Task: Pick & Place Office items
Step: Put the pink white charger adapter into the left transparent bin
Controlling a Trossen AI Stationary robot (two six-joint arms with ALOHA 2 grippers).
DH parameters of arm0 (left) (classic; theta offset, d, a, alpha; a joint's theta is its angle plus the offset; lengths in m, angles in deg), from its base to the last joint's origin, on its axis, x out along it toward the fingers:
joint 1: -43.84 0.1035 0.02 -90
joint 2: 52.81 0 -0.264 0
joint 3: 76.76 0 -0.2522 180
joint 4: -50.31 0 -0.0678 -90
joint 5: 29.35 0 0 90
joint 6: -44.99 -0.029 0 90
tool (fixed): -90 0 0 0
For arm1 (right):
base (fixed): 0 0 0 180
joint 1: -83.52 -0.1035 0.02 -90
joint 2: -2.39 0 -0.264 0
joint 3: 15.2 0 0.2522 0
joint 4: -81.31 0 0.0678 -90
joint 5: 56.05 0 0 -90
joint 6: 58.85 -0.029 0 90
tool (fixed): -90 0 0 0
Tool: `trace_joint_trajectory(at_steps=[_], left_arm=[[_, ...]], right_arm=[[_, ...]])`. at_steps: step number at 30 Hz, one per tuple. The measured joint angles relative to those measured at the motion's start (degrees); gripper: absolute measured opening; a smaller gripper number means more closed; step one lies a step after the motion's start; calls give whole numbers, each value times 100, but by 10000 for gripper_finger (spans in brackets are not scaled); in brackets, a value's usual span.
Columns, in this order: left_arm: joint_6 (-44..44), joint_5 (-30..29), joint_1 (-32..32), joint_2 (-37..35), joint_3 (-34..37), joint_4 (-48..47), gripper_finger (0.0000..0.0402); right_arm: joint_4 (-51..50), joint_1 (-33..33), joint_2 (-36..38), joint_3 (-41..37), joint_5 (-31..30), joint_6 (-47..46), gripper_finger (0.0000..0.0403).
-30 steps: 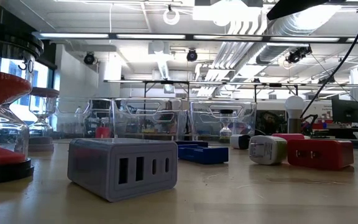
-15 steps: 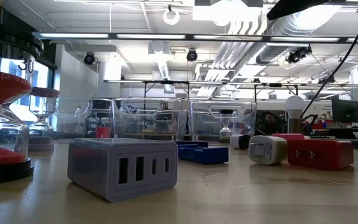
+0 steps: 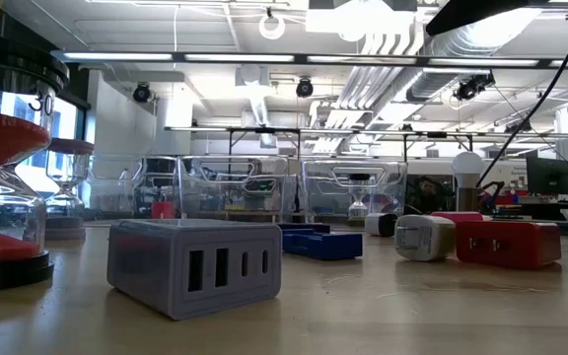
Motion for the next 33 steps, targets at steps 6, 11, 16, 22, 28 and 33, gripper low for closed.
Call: trace_joint_trajectory(at_steps=[6,11,16,22,28,33], left_arm=[[25,307,-174,394,2,-14,205],[-217,152,-303,574,2,-7,205],[183,175,-381,577,2,226,205],[564,-25,-585,727,2,389,205],[752,-197,-649,1037,4,408,205],[794,-190,-647,1171,4,539,205]], right_arm=[[-2,0,0,0,187,2,286],[-2,0,0,0,187,16,286],[4,0,0,0,187,13,286],[35,-7,0,0,210,15,286],[58,-15,0,-1,458,148,286],[60,-51,0,-2,465,149,286]])
